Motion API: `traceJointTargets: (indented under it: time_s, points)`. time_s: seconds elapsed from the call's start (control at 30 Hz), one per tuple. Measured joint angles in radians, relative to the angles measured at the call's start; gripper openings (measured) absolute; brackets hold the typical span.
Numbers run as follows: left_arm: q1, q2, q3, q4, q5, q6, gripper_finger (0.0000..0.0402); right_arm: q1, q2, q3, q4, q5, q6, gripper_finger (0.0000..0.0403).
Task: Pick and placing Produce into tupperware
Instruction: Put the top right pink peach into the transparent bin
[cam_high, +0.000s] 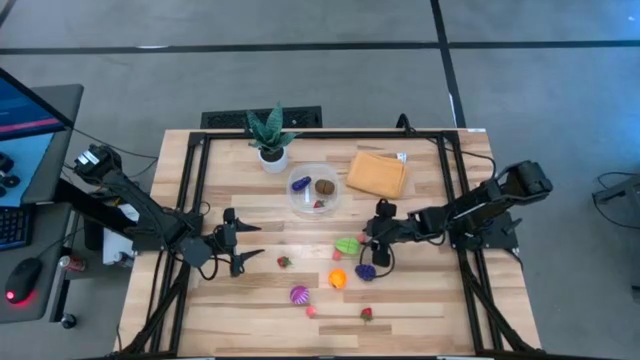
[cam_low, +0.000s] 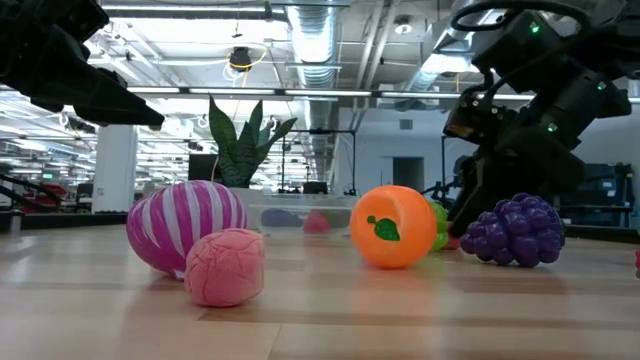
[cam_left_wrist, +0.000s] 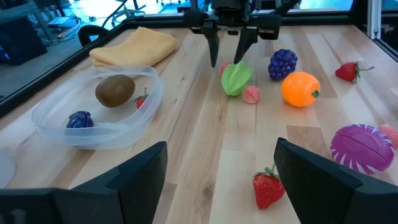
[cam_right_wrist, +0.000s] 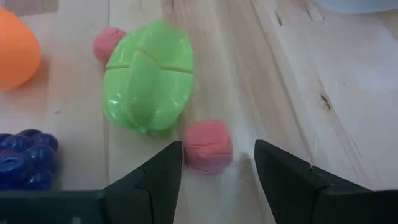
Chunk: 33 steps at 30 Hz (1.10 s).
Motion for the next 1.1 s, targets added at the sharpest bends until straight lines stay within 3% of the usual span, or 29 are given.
traceJointTargets:
  time_s: [0.23, 1.1]
  points:
    - [0.0, 0.0, 0.0, 0.0, 0.0, 0.0, 0.0286, -0.011, 0.0, 0.0, 0.022, -0.045, -0.015, 0.02]
    - [0.0, 0.0, 0.0, 0.0, -0.004, -0.001, 0.0286, -0.011, -0.001, 0.0, 0.018, -0.046, -0.018, 0.0136]
